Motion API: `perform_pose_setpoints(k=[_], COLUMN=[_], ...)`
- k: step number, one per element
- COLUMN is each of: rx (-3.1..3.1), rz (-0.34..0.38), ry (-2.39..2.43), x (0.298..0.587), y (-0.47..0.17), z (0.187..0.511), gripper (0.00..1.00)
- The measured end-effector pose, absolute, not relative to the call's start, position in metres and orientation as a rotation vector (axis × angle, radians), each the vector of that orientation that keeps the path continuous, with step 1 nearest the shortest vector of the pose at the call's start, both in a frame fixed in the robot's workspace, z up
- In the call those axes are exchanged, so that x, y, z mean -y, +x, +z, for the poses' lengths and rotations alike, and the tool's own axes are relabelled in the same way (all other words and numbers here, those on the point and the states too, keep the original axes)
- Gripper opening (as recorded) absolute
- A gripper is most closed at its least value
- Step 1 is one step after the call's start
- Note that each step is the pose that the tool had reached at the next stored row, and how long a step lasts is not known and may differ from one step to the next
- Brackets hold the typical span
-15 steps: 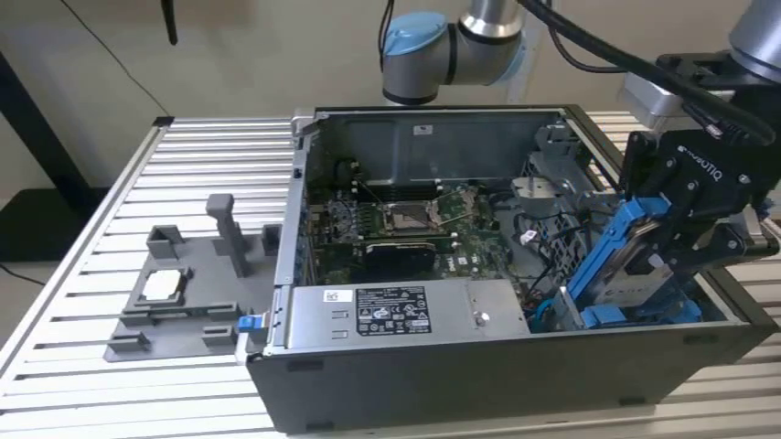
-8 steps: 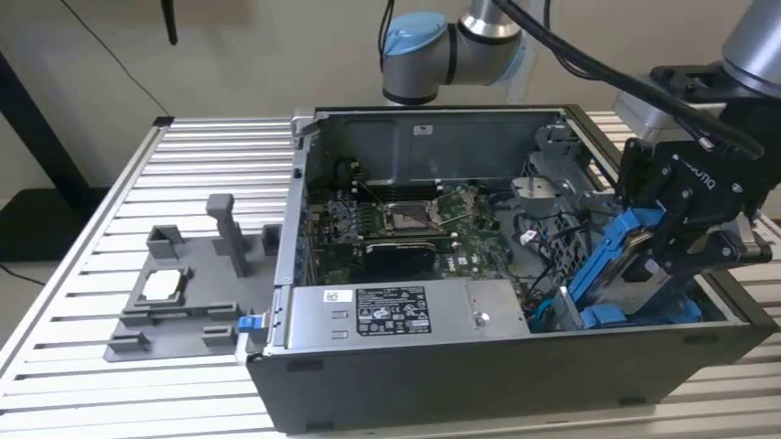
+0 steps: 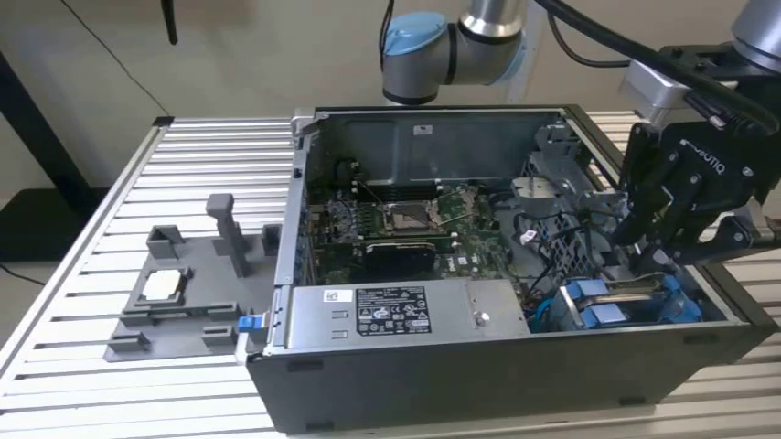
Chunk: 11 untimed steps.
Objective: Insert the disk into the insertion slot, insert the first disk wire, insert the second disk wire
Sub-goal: 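Insert the disk into the insertion slot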
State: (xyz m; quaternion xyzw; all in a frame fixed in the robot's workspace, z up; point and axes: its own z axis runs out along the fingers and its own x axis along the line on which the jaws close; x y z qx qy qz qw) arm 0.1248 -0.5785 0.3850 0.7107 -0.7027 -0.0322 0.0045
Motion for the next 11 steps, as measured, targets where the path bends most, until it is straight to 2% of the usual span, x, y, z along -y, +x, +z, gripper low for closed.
perform_pose_setpoints(k=[6, 11], rx=[2.235, 2.245], rz=[-0.025, 0.004], ry=[2.271, 2.287], x=[0.573, 0.566], y=[0.125, 0.125], z=[0.386, 0.389], gripper=[0.4, 0.4])
